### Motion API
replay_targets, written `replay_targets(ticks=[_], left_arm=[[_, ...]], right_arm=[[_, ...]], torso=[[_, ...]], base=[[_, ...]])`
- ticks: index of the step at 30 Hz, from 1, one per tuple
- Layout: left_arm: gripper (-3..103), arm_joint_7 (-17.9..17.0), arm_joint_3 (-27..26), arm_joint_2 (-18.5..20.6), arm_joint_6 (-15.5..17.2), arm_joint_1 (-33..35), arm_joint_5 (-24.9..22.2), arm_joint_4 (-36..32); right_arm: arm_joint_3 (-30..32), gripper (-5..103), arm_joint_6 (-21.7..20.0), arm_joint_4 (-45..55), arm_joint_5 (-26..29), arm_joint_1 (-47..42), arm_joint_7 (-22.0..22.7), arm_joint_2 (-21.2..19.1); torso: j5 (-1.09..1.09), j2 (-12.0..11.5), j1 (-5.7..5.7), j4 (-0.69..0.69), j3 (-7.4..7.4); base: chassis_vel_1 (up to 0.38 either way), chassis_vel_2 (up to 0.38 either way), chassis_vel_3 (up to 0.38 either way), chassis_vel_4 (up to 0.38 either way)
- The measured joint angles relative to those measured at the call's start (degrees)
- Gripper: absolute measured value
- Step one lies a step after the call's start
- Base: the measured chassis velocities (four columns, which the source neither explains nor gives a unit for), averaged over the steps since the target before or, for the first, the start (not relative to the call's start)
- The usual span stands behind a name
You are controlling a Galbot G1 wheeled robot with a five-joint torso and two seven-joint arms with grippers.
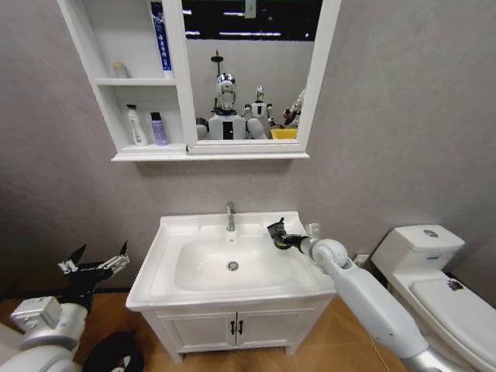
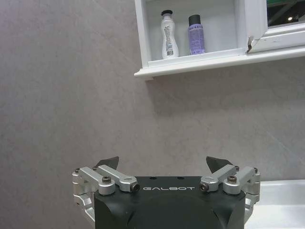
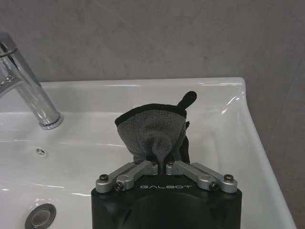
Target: Move facial cleanser and shampoo from washbasin to cabinet, then wipe washbasin with towel.
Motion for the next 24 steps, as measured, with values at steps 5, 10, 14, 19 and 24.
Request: replay_targets(ticks=[5,10,14,19,24], left_arm=[[100,-0.03,0.41,-0.23,0.00,0.18,0.27,0.00],[100,0.00,-0.62,-0.24,-0.03,0.62,0.17,0.00],[100,0.05,-1.23,-0.23,-0.07,0.74,0.00,0.00],[100,0.09,-1.06,-0.26,-0.08,0.50,-0.07,0.00],[100,0.16,-0.99,-0.47,-0.11,0.50,-0.07,0.00]], right_arm=[[0.17,3,1.69,-6.58,-2.66,3.23,-3.39,0.71],[-0.42,3,2.83,-11.99,-5.34,6.42,-6.58,1.46],[-1.01,4,3.24,-13.71,-7.17,7.52,-7.57,1.75],[-1.22,26,3.53,-13.50,-9.21,7.31,-7.40,1.77],[-1.13,42,3.57,-13.20,-10.31,7.20,-7.07,1.52]], torso=[[0.00,0.00,0.00,0.02,0.00],[0.00,0.00,0.01,0.02,0.00],[0.00,0.00,0.01,0.02,0.00],[0.00,0.00,0.00,0.01,0.00],[0.00,0.00,0.00,0.01,0.00]], base=[[0.000,0.000,0.000,0.000],[0.000,0.000,0.000,0.000],[0.000,0.000,0.000,0.000],[0.000,0.000,0.000,0.000],[0.000,0.000,0.000,0.000]])
